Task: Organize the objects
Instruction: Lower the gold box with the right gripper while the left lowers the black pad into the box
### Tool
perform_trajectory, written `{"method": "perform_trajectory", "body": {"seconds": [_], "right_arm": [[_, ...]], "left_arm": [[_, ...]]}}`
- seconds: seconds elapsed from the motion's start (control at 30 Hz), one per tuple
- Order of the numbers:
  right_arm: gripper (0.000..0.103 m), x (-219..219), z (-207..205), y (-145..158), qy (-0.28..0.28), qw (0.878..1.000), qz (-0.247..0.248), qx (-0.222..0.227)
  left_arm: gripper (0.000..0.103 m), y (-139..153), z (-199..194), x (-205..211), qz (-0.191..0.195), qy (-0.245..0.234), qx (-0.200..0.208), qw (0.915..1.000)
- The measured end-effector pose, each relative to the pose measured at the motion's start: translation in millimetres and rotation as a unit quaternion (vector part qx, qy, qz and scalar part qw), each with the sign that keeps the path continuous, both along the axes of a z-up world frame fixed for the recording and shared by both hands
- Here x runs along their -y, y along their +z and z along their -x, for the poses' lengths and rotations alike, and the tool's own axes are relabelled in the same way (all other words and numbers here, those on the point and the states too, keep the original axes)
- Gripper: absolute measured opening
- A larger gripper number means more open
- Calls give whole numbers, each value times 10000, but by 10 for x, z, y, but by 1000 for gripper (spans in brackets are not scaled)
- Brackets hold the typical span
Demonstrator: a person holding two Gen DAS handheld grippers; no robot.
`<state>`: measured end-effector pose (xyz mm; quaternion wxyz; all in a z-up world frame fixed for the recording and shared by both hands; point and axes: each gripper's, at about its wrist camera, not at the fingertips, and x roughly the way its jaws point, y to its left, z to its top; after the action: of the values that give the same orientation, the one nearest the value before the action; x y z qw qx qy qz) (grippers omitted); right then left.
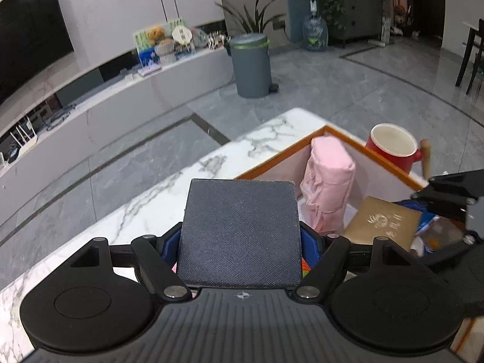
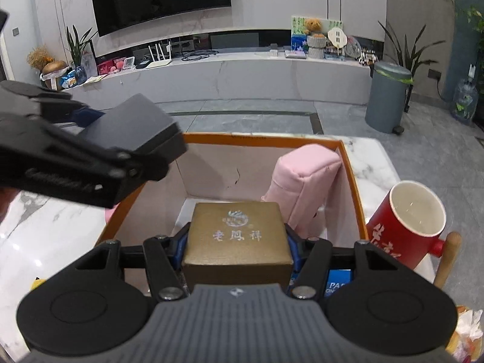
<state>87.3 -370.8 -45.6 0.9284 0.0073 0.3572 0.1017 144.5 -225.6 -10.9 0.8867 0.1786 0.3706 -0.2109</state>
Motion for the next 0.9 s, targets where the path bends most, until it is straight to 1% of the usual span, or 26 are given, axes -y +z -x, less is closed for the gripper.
{"method": "perform_trajectory", "body": {"seconds": [0.17,0.27,0.43,0.63,0.8,0.9], "right_arm": [[61,-9,-62,-90,29,9999,-30,-130],[61,-35,-62,-97,42,9999,-25,-161],[61,-45,-86,-113,72,9997,3,-250],[61,-59,-101,-128,104,9995,55,-306],[61,-45,-120,-139,106,9993,26,-344],[61,-45,-122,-142,116,9993,16,-362]], "left_arm": [[87,-210,-132,95,-310,-3,-212,9993],[87,-237,-156,174,-409,-49,-202,9989],[87,-270,-154,346,-613,-273,-228,9975],[87,-325,-153,493,-551,-383,-323,9972],[87,-359,-234,487,-472,-267,-502,9973],[87,-377,-257,490,-530,-225,-525,9970]]}}
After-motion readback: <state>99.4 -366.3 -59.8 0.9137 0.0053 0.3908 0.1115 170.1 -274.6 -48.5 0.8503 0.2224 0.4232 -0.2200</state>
